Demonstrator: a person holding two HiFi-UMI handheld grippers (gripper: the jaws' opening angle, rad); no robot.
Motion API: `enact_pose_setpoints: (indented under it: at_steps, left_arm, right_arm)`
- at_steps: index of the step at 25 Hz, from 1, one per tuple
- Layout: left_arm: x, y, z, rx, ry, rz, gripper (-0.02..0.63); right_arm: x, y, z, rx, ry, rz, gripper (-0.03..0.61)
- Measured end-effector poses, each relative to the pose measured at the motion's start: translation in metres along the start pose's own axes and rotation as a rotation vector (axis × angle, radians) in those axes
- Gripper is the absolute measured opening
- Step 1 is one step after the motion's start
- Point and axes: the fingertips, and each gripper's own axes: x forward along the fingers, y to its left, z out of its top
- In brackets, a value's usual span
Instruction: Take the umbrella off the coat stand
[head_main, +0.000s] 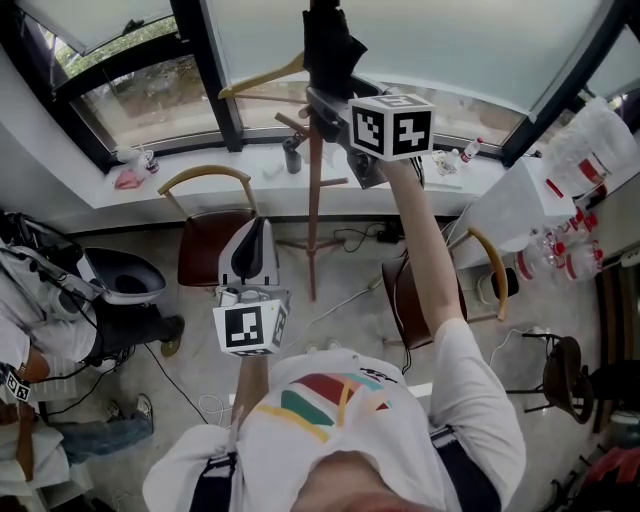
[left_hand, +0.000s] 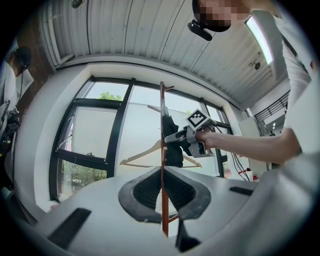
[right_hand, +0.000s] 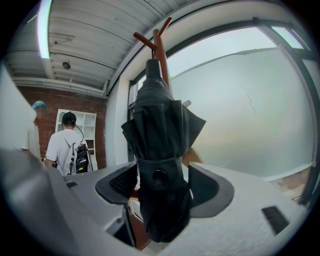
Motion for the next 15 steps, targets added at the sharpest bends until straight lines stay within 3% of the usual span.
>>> enact_pose_setpoints:
  at_steps: [15]
  left_arm:
    - [-0.006,0.012,-0.002,-0.007,0.009,0.019,0.011]
  right_arm:
    - [0.002,-0.001,0.000,-0.004,0.007,-0.042,0.229]
